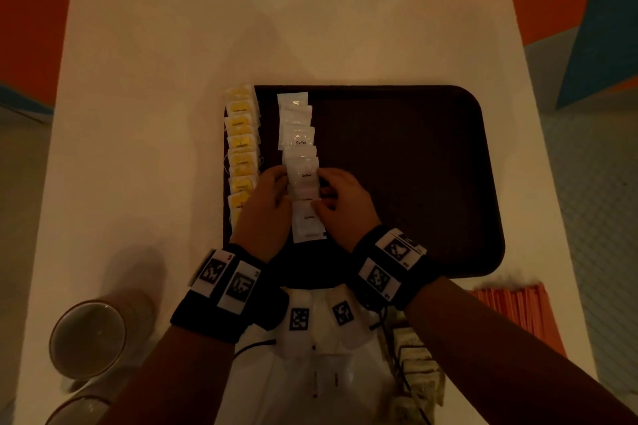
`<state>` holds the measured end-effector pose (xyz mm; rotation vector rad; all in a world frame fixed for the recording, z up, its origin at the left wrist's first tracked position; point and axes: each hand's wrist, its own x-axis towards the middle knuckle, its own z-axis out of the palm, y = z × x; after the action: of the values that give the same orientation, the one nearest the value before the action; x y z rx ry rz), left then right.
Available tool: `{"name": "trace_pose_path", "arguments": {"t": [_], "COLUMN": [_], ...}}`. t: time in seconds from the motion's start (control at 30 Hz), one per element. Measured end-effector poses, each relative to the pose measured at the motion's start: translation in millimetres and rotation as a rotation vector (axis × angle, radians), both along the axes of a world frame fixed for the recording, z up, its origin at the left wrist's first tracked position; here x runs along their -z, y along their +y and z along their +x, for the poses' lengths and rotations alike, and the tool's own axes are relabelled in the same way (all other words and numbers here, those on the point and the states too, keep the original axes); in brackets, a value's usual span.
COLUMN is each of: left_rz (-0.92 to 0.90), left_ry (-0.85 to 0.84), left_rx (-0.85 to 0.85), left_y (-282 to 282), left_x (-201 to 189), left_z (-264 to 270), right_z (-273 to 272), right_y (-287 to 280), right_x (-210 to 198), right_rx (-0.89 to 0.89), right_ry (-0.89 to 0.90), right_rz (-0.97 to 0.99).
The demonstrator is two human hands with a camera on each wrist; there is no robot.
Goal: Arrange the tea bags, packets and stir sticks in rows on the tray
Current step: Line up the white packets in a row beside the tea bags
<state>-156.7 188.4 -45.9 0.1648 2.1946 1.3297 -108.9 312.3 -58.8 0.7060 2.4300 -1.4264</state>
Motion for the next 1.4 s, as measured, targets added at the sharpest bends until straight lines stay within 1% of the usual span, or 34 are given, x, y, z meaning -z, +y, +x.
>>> {"name": "trace_pose_path", "arguments": {"t": [0.13, 0.23, 0.33, 0.5, 0.77, 0.9, 1.0, 1.13, 1.4], "left_rz": [-0.038, 0.023, 0.05, 0.004, 0.05, 0.007, 0.027, 0.046, 0.105], "left_ry": [0.021, -0.002, -0.017, -0.027, -0.052, -0.063, -0.065, -0.049, -0.074], "left_rx": [0.004, -0.002, 0.007, -0.018, 0.013, -0.006, -0.004, -0.007, 0.025], "left_y": [-4, 3, 13, 15, 27, 24, 23, 22, 25], "left_x": [-1, -5, -6, -1, -7, -2, -1, 1, 6], "left_z": [-14, -27, -36, -43, -52, -58, -62, -63, -66], "right_z": [-7, -17, -23, -29, -36, -39, -42, -44, -54], "right_y": [2, 2, -1, 4, -1, -1, 0, 4, 13], "right_x": [1, 3, 7, 10, 14, 14, 14, 12, 10], "right_rx": [0.068, 0.092, 0.071, 0.126, 0.166, 0.169, 0.182, 0.141, 0.083], "right_ry": [0.05, 0.101, 0.157, 0.142, 0.161, 0.18, 0.179, 0.211, 0.161], "right_rz": [-0.017, -0.121, -0.157, -0.202, -0.261, -0.261, -0.246, -0.221, -0.215]}}
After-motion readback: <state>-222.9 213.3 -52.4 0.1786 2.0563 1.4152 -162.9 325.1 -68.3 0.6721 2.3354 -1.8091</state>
